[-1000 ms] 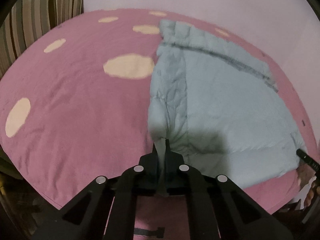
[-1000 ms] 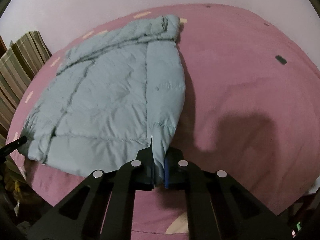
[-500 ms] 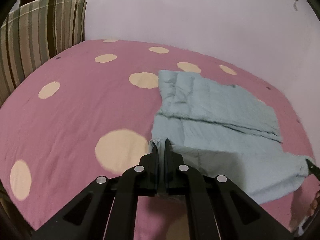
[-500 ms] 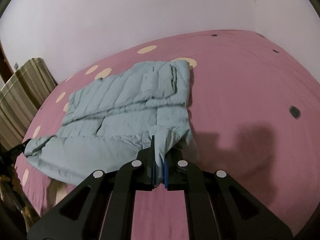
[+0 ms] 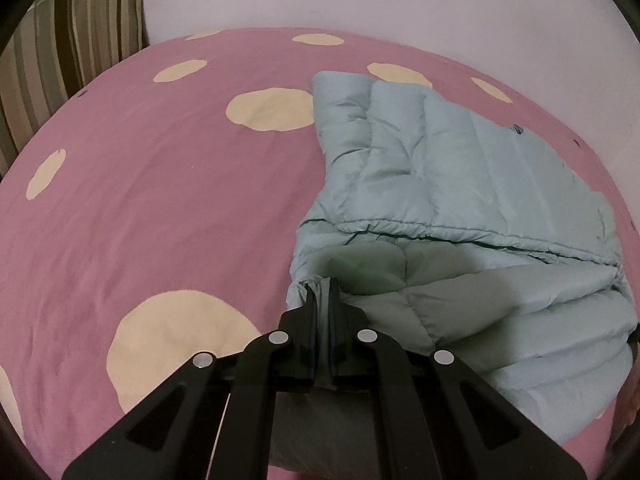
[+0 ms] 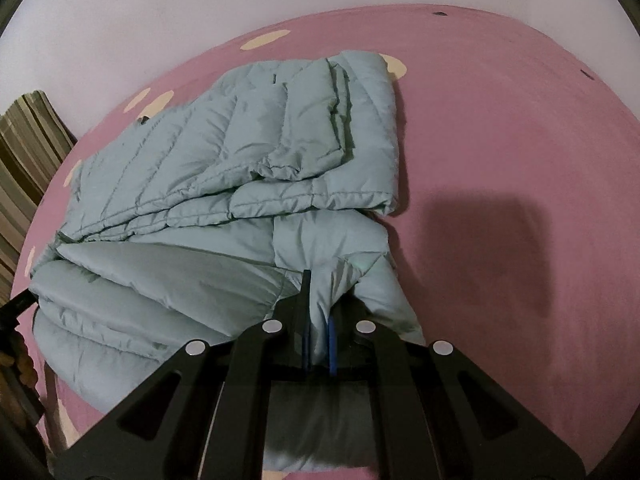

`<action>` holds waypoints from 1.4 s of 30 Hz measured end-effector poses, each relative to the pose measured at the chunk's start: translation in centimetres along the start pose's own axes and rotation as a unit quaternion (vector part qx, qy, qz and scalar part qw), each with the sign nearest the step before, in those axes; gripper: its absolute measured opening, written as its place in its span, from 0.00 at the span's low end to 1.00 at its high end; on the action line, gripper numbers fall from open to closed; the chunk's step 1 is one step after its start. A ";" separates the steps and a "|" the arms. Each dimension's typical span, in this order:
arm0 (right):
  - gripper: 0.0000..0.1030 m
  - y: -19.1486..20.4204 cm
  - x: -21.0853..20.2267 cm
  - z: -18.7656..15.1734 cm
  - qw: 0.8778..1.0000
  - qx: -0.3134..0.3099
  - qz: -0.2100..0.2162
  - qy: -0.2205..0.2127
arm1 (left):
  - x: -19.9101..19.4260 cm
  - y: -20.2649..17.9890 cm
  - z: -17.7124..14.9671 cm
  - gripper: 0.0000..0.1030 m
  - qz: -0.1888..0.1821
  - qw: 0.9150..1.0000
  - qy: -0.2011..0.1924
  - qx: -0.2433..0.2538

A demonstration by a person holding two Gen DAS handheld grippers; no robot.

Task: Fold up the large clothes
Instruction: 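Grasp the jacket hem with both tools and lift it toward the collar, then carry the hem over the jacket with both tools and release it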

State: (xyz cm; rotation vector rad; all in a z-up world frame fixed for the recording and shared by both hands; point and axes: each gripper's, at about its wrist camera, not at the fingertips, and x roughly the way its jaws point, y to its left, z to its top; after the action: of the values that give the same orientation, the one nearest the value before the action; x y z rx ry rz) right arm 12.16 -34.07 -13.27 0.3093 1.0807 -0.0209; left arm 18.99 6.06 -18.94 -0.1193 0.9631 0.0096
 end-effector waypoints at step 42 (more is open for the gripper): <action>0.61 -0.5 -1.1 2.8 0.997 -0.071 0.011 -0.039 | 0.5 1.5 1.5 0.60 -0.066 0.996 -0.017 0.051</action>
State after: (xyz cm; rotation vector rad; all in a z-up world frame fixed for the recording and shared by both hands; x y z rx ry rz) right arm 13.99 -35.46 -11.21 0.1901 0.9959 0.0632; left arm 20.40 7.72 -18.66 -0.0880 0.9190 -0.1596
